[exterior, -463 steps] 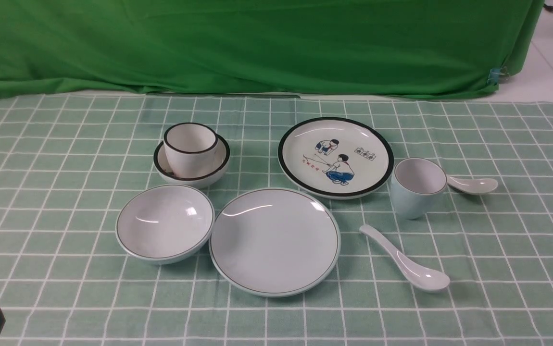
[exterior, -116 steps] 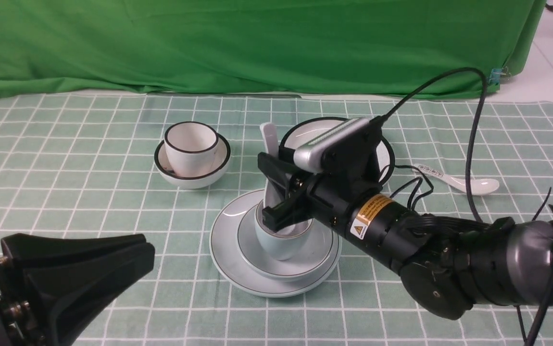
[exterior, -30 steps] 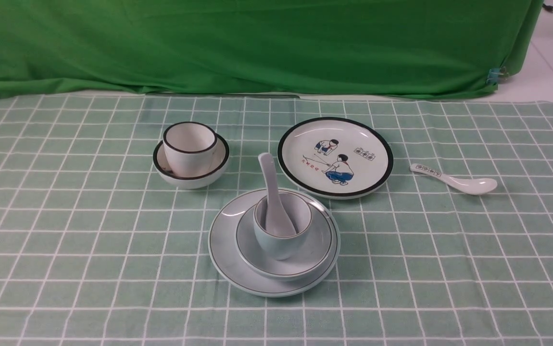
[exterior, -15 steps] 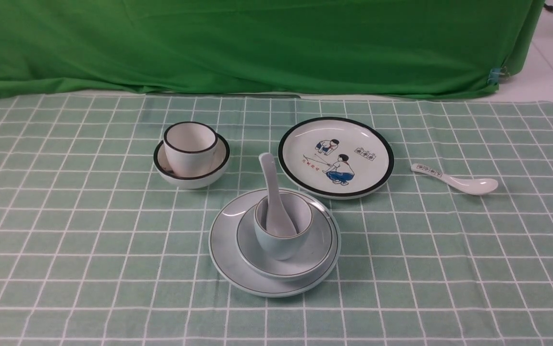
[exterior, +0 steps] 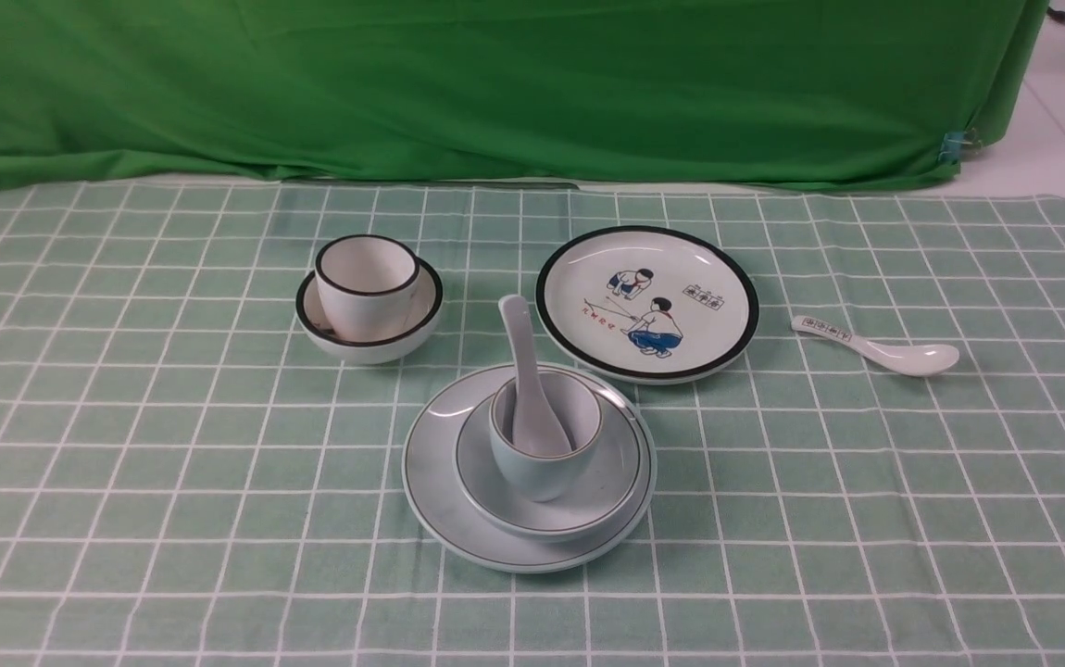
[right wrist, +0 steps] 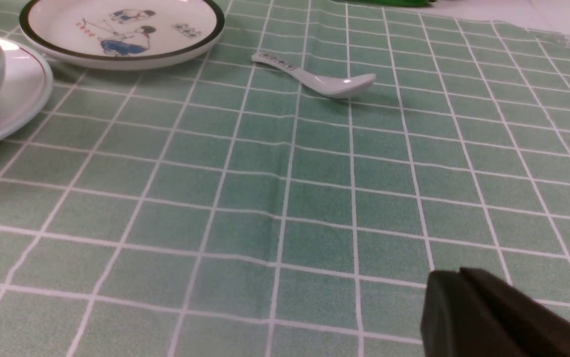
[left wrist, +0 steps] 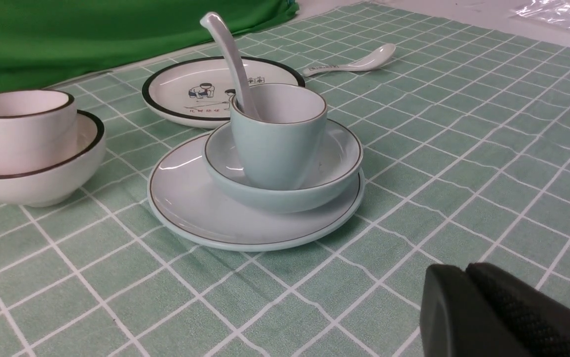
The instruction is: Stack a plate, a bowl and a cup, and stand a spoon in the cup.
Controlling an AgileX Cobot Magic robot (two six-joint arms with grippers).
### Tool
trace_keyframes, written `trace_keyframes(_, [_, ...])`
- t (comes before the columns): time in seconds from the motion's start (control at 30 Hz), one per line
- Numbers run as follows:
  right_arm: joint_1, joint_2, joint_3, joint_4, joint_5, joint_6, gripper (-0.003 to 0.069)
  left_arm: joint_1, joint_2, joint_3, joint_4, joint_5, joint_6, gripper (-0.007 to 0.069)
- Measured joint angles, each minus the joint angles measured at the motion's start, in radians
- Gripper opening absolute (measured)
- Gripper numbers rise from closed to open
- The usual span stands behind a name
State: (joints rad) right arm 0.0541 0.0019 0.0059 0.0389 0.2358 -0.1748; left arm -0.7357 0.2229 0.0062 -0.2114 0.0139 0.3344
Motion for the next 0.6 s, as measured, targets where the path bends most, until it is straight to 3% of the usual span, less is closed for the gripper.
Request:
trace_keyframes(0.17, [0.000, 0.000, 0.000, 0.001, -0.001, 0.000, 0.0035, 0.049, -0.031, 0.001, 0.025, -0.042, 0.002, 0.0013])
trace_keyframes(0.3, [0.000, 0.000, 0.000, 0.001, -0.001, 0.000, 0.0040, 0.318, -0.140, 0.001, 0.004, -0.099, -0.002, 0.0013])
trace_keyframes(0.37, [0.000, 0.000, 0.000, 0.001, -0.001, 0.000, 0.0046, 0.385, -0.171, 0.001, 0.001, -0.066, -0.004, 0.0013])
trace_keyframes(0.43, [0.000, 0.000, 0.000, 0.001, 0.000, 0.000, 0.0055, 0.543, -0.216, 0.001, -0.005, 0.038, -0.004, 0.0013])
trace_keyframes(0.6, [0.000, 0.000, 0.000, 0.001, -0.002, 0.000, 0.0066, 0.718, -0.222, 0.001, -0.028, 0.226, -0.048, 0.0013])
